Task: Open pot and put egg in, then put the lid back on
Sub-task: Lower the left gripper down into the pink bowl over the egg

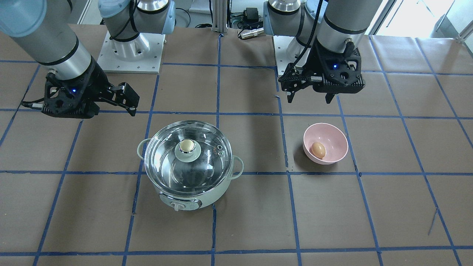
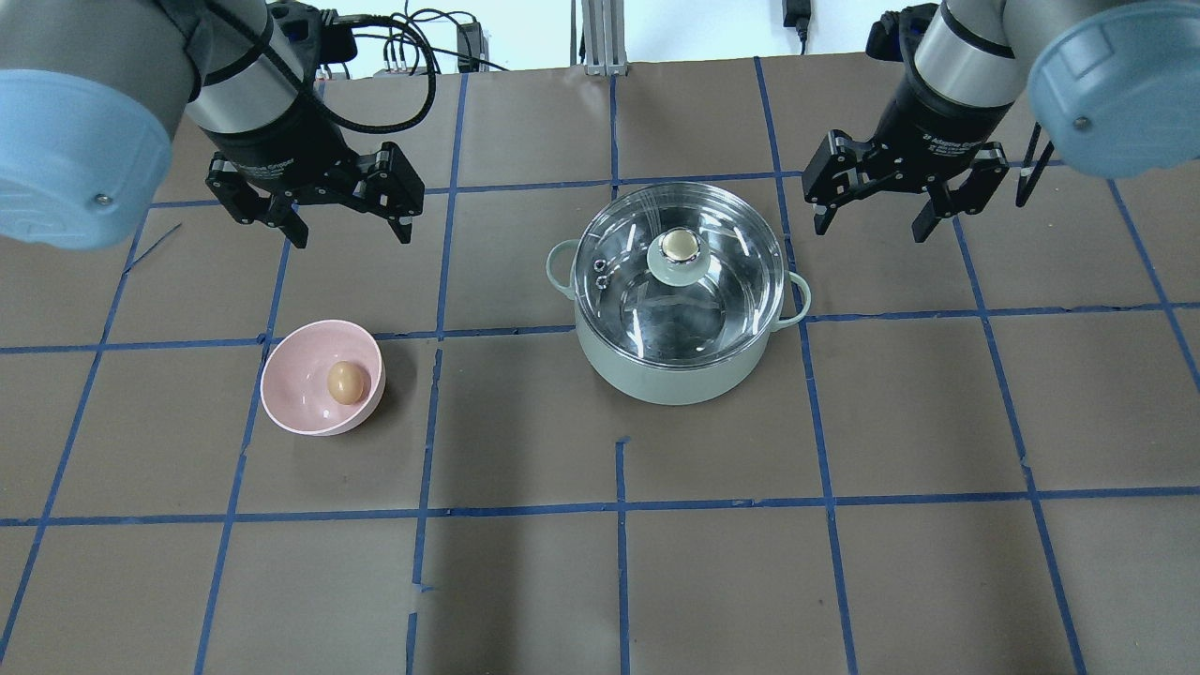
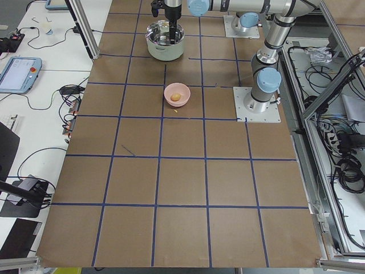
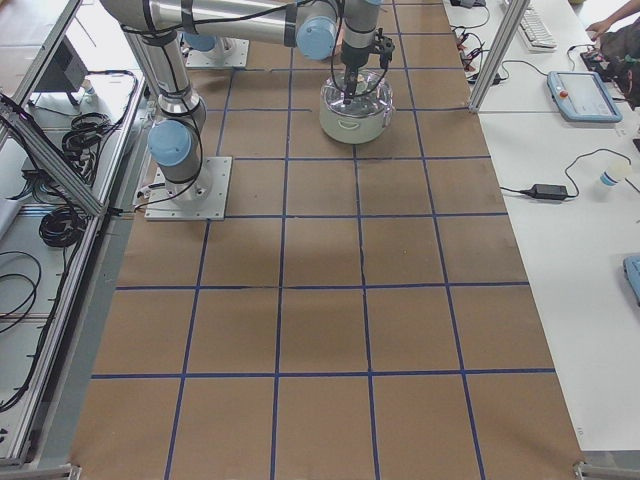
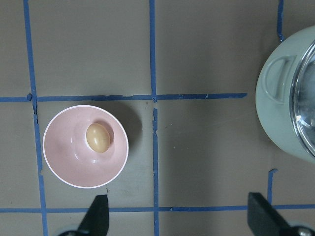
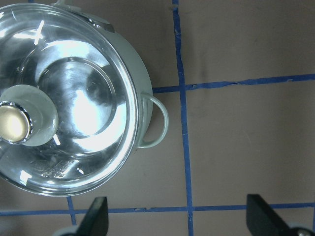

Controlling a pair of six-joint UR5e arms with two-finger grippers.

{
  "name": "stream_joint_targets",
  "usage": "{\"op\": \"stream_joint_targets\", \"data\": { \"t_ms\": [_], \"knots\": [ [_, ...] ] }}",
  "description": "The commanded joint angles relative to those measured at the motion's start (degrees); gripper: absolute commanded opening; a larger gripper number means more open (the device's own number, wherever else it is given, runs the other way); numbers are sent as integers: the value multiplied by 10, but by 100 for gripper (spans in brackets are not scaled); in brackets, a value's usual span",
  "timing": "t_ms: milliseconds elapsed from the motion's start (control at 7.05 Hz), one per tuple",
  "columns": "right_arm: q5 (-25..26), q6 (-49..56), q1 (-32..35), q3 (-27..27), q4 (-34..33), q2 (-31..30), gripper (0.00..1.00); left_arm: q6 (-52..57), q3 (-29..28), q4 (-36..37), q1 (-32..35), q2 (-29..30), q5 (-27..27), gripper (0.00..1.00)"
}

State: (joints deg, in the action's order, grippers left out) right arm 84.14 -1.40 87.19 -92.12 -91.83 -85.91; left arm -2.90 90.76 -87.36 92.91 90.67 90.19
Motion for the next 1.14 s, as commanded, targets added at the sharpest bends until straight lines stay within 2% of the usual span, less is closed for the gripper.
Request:
{"op": "stream_joint_targets", "data": {
  "t_ms": [0,709,993],
  "knots": [
    [-6,-1,0,-8,-1,-1,100,4,0,1,0,0,1,100],
    [-6,0,0,-7,-2,-1,100,6,5,-2,-2,-1,-1,100],
    [-6,0,0,-9,-7,-1,100,8,20,-5,-38,-1,0,100]
  ]
}}
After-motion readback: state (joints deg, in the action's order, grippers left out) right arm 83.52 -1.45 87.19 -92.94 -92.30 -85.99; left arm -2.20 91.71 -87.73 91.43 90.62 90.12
